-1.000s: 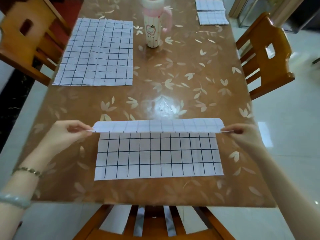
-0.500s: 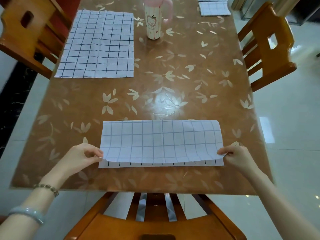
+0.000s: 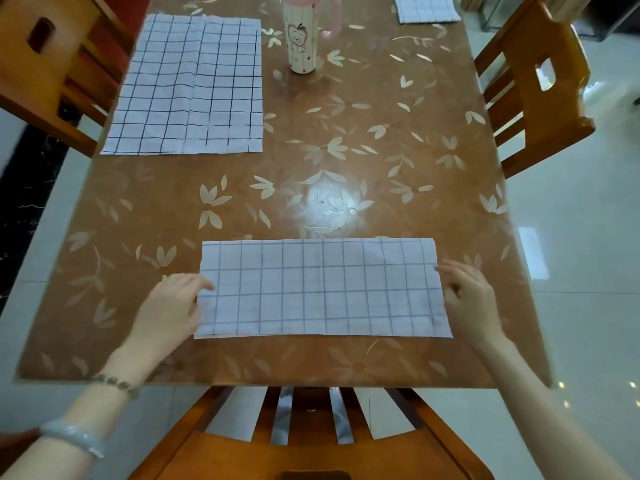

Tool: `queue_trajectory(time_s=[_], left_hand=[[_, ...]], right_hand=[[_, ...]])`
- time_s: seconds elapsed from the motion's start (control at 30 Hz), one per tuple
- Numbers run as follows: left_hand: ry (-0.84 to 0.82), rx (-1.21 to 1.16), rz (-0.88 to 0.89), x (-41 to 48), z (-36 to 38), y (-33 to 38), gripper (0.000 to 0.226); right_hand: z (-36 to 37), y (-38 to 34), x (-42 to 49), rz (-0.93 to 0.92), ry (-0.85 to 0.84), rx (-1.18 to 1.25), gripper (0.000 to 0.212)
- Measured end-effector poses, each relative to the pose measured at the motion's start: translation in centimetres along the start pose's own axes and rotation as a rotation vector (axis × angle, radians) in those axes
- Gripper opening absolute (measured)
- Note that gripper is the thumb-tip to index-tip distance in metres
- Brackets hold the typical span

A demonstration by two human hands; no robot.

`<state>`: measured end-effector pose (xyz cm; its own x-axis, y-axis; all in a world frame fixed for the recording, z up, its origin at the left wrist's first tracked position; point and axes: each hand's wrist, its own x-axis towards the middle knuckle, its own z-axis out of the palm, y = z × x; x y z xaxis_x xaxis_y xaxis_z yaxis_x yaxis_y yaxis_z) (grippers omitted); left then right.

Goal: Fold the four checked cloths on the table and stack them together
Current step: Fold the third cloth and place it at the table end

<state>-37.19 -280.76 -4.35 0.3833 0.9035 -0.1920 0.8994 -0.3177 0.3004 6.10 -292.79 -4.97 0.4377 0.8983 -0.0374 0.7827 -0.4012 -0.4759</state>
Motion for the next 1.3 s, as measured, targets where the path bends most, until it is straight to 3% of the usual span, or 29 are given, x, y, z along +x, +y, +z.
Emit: queue_trajectory(time_s=[0.07,0.17,0.33,0.43,0.57,0.8,1.0,1.1,1.17,1.3], left_hand=[[0.092,-0.034,0.079,1.4,1.4,3.7,0.04],[0.039,0.046,0.176,4.6,5.0,8.3,0.054],[-0.038,0.192,0.059,8.2,10.0,11.0,0.059],[-0.071,0.246,0.032,8.3,11.3,10.5,0.063],[-0.047,0.237,-0.031,8.3,11.3,7.9,0.071],[0.005,0.251,-0.175,7.5,9.1,0.8,0.073],[0.056,0.235,-0.287,6.7,8.0,0.2,0.079],[0.073,0.254,-0.101,6.6,8.3,3.7,0.075],[0.032,0.247,0.028,6.8,9.4,6.8,0.072],[-0.022,0.244,0.057,7.1,11.1,9.3,0.068]], right_hand=[[2.9,-3.7,0.4,-0.056,0.024,0.084,0.038],[9.2,-9.4,0.3,-0.268,-0.077,0.081,0.044],[15.2,-12.5,1.8,-0.35,-0.29,-0.033,0.067],[15.7,-10.9,2.8,-0.366,-0.298,-0.172,0.055],[14.4,-7.2,3.3,-0.316,-0.237,-0.256,0.054],[8.6,2.5,4.9,-0.065,-0.168,-0.37,0.07],[7.9,2.5,5.1,0.019,-0.084,-0.42,0.072],[9.4,-2.5,4.6,-0.093,-0.009,-0.368,0.064],[11.7,-6.7,3.4,-0.245,-0.051,-0.317,0.058],[15.4,-10.6,1.1,-0.402,-0.178,-0.302,0.053]])
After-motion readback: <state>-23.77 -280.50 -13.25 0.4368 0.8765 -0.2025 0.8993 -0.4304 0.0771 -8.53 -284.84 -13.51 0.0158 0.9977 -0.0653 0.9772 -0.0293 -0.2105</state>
